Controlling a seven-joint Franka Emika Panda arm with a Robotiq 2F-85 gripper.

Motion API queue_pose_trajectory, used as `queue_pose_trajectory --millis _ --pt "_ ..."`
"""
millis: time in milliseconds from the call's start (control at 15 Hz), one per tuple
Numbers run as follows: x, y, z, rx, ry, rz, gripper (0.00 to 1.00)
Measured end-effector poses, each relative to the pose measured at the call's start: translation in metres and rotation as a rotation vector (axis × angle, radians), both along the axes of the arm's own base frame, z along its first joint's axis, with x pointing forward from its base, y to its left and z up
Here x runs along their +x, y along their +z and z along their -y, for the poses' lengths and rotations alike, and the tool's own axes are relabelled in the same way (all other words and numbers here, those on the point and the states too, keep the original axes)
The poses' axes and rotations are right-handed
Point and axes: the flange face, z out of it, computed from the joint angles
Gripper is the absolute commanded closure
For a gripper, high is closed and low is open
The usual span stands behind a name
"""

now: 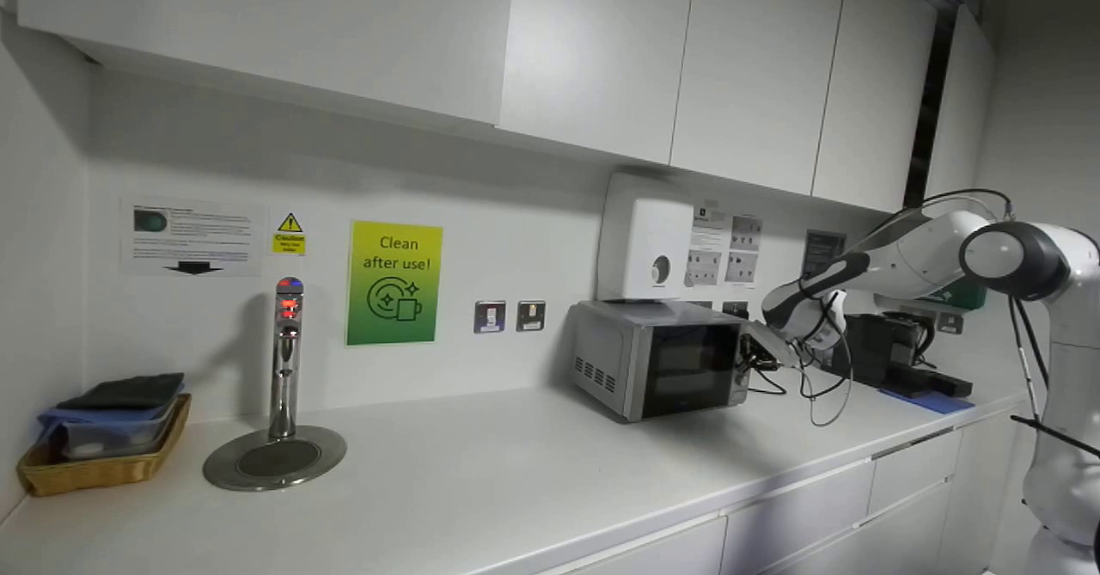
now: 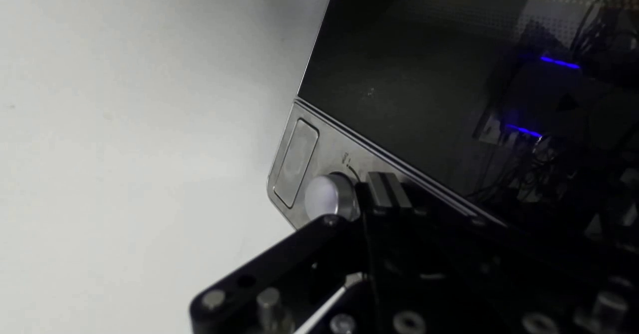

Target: Press a button on the microwave

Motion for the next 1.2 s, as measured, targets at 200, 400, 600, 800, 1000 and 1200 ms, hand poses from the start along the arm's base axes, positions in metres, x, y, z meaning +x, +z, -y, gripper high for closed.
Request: queue_pose_trajectory --millis 200,400,600,800,1000,1200 --pt "0.0 0.0 0.0 -0.006 0.007 0.001 1.0" --pt "0.0 0.0 0.0 -0.011 0.014 0.001 1.0" --pt "0.0 0.0 0.002 -0.028 0.023 -0.002 1.0" --pt "-0.001 0.004 0.012 -0.102 0.058 -0.02 1.0" --pt "-0.006 0.007 0.027 -0.183 0.086 -0.087 1.0" --pt "-0.016 0.012 0.035 -0.246 0.118 -0.188 1.0"
